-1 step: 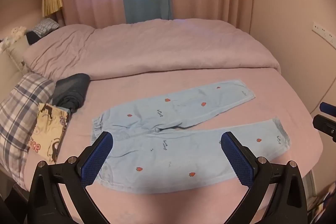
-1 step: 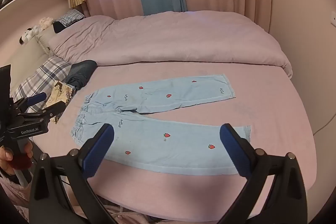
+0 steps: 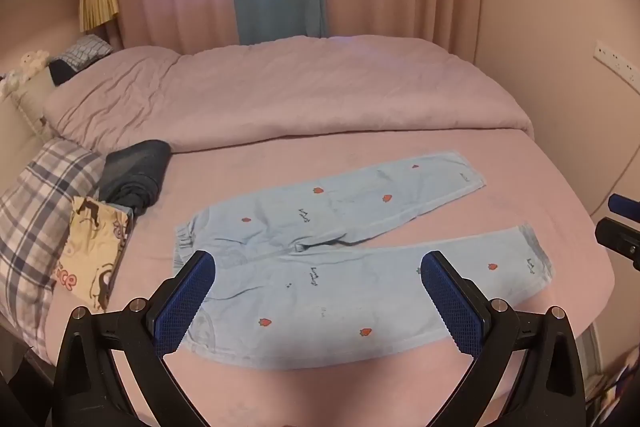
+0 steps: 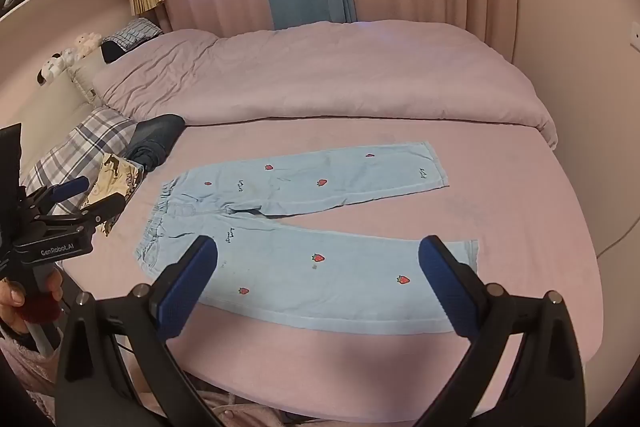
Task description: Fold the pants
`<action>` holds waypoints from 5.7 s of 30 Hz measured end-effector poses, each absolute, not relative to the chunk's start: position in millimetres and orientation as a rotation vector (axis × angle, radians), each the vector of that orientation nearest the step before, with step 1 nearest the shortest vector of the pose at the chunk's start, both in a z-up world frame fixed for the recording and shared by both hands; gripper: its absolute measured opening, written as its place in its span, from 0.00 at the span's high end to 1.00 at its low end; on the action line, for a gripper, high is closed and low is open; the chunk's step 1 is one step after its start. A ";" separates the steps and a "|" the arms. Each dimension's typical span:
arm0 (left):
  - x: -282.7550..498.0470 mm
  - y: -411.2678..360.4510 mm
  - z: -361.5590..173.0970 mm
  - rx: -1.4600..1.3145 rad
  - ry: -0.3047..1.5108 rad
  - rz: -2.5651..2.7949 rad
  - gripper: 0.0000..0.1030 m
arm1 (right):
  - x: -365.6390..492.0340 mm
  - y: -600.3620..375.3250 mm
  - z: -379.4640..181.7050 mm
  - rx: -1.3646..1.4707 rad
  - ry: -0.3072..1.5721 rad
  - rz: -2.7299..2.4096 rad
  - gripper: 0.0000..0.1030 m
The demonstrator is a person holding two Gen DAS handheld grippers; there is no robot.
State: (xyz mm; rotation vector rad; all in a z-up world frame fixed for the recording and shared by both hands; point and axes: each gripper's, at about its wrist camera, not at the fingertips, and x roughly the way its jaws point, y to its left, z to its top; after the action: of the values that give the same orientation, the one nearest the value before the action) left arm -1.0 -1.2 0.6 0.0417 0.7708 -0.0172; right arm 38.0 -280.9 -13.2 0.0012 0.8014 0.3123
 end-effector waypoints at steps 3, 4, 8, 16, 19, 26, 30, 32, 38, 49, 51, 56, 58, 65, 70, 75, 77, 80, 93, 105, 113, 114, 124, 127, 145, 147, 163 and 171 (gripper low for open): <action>-4.8 2.9 5.2 0.047 0.776 -0.020 0.00 | 37.4 -281.0 -13.0 0.002 0.796 0.313 0.02; -4.7 6.6 4.6 0.047 0.775 -0.019 0.00 | 37.0 -280.9 -12.7 0.001 0.796 0.314 0.02; -2.4 7.5 1.1 0.055 0.774 -0.019 0.00 | 33.7 -281.2 -10.4 -0.002 0.792 0.316 0.02; -0.6 2.3 0.5 0.068 0.760 -0.017 0.00 | 36.3 -275.7 -13.4 -0.017 0.800 0.320 0.02; -1.0 1.7 0.5 0.069 0.759 -0.015 0.00 | 36.5 -275.8 -12.8 -0.017 0.799 0.321 0.02; -0.9 -2.7 2.6 0.072 0.753 -0.013 0.00 | 37.2 -276.1 -11.2 -0.017 0.796 0.322 0.02; -0.7 -2.2 3.3 0.072 0.755 -0.014 0.00 | 36.2 -276.3 -10.2 -0.017 0.792 0.326 0.02; -0.3 -2.4 4.2 0.072 0.754 -0.013 0.00 | 34.9 -276.9 -10.6 -0.018 0.790 0.328 0.02; -0.7 -2.3 3.7 0.072 0.754 -0.013 0.00 | 34.2 -276.9 -11.0 -0.015 0.790 0.328 0.02; -1.7 -1.4 3.0 0.072 0.752 -0.014 0.00 | 33.0 -277.2 -11.6 -0.015 0.788 0.330 0.02; -1.4 -2.4 4.5 0.072 0.754 -0.013 0.00 | 33.4 -277.0 -11.6 -0.016 0.788 0.329 0.02; -0.7 -4.1 7.2 0.073 0.755 -0.016 0.00 | 33.4 -276.9 -11.1 -0.016 0.791 0.330 0.02; -0.8 -4.2 6.5 0.072 0.756 -0.015 0.00 | 33.2 -277.0 -11.1 -0.016 0.791 0.330 0.02; -1.5 -5.4 6.8 0.072 0.757 -0.017 0.00 | 33.6 -276.7 -11.1 -0.015 0.792 0.329 0.02; -1.5 -5.0 6.3 0.071 0.757 -0.017 0.00 | 33.6 -276.5 -11.0 -0.015 0.791 0.330 0.02; -1.5 -4.1 5.3 0.071 0.757 -0.018 0.00 | 33.8 -276.4 -10.8 -0.016 0.792 0.329 0.02; -1.5 -4.4 5.0 0.072 0.757 -0.018 0.00 | 33.8 -276.4 -10.8 -0.016 0.792 0.329 0.02; -1.7 -4.3 4.8 0.072 0.758 -0.018 0.00 | 33.8 -276.3 -10.8 -0.016 0.792 0.329 0.02; -1.6 -4.3 1.7 0.072 0.759 -0.021 0.00 | 33.1 -271.9 -14.8 -0.022 0.793 0.326 0.02; 19.2 20.2 -33.6 -0.001 0.813 -0.081 0.00 | 48.0 -272.9 -39.3 -0.009 0.846 0.323 0.02; 46.9 103.4 -113.3 -0.149 0.920 0.031 0.00 | 85.7 -277.1 -105.0 0.068 0.981 0.304 0.02; 48.7 113.4 -125.3 -0.155 0.941 0.054 0.00 | 89.3 -275.7 -114.6 0.070 0.997 0.305 0.02; 53.0 174.6 -199.7 -0.218 1.057 0.141 0.00 | 139.4 -216.7 -199.6 0.072 1.177 0.445 0.08; 59.0 180.2 -200.5 -0.231 1.032 0.120 0.00 | 157.7 -192.8 -207.5 0.060 1.182 0.496 0.08; 70.8 218.2 -224.0 -0.215 1.087 0.069 0.00 | 210.6 -124.7 -238.5 -0.149 1.200 0.654 0.19; 57.3 216.3 -225.7 -0.189 1.100 0.075 0.00 | 185.4 -126.4 -235.9 -0.237 1.164 0.693 0.18; 14.9 216.3 -251.4 -0.322 1.144 0.113 0.45 | 78.1 -103.4 -272.7 -0.633 1.143 0.931 0.61; -1.7 225.9 -240.7 -0.455 1.093 -0.002 0.81 | 93.2 -101.4 -255.3 -0.539 1.127 0.917 0.89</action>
State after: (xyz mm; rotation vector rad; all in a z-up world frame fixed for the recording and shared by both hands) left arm -1.7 225.9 -240.7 -0.4553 1.0933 -0.0021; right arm 93.2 -101.4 -255.3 -0.5388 1.1269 0.9172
